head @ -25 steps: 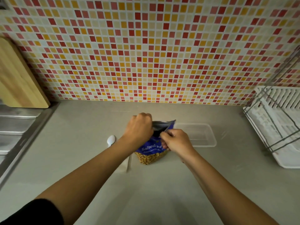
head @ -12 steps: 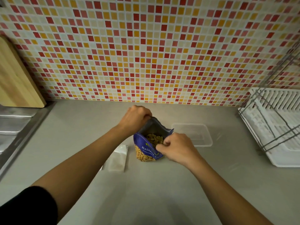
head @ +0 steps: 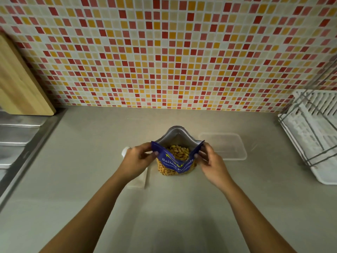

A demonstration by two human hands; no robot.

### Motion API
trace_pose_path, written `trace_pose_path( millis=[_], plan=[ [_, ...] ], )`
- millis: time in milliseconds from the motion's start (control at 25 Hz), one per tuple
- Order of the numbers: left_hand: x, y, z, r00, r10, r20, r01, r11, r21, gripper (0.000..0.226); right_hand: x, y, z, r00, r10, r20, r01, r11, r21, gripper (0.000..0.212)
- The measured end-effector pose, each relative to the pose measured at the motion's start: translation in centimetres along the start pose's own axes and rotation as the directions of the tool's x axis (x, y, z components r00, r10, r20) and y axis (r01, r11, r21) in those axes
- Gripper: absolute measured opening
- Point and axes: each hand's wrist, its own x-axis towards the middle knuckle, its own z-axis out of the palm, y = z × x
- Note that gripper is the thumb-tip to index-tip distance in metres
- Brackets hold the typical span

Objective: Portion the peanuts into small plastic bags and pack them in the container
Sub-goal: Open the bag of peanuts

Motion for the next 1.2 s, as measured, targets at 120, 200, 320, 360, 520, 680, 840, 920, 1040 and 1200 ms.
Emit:
trace_pose_path(
  millis=[120,200,320,360,520,680,840,920,1040,1200],
  plan=[
    [0.8,-0.2,1.2,0.998,-0.066,0.005,0.066,0.993,-0.093,0.017,0.4,1.2,0.8,0.999,-0.007,-0.048,0.013,0.993,0.12,0.03],
    [1.9,-0.1,1.2,0.996,-0.088,-0.014,0.085,0.987,-0.139,0.017,1.0,1.5,1.1,0.996,0.005,-0.087,0.012,0.981,0.194,0.026],
    [3.8,0.3,0.7,0.988,-0.12,-0.1,0.099,0.977,-0.189,0.018,2.9,0.8,1.6,0.988,0.012,-0.156,0.024,0.973,0.229,0.028],
    [4.5,0.3,0.6,0.984,-0.123,-0.128,0.099,0.978,-0.183,0.019,3.6,0.7,1.7,0.985,0.011,-0.169,0.029,0.972,0.232,0.028],
    [5.9,0.0,0.0,0.985,-0.126,-0.119,0.112,0.986,-0.12,0.022,5.9,0.9,1.9,0.984,0.014,-0.178,0.029,0.971,0.237,0.024],
    [6.0,-0.9,-0.4,0.993,-0.072,-0.091,0.07,0.997,-0.024,0.024,6.5,1.7,1.5,0.99,0.013,-0.143,0.015,0.982,0.191,0.023],
    [6.0,-1.3,0.0,0.991,-0.066,-0.114,0.068,0.998,0.011,0.024,6.5,1.5,1.7,0.991,0.034,-0.13,-0.01,0.983,0.182,0.023],
    [6.0,-1.3,0.0,0.991,-0.063,-0.121,0.068,0.997,0.04,0.025,6.3,1.4,1.8,0.985,0.026,-0.172,0.005,0.983,0.181,0.025],
    [5.2,-1.8,0.0,0.978,-0.125,-0.167,0.133,0.99,0.039,0.037,4.7,2.7,2.7,0.964,0.045,-0.263,-0.003,0.988,0.157,0.035],
    [2.3,-5.8,0.5,0.96,-0.161,-0.229,0.213,0.951,0.226,0.03,-0.2,7.0,6.0,0.962,0.024,-0.272,-0.085,0.973,-0.213,0.049]
  ],
)
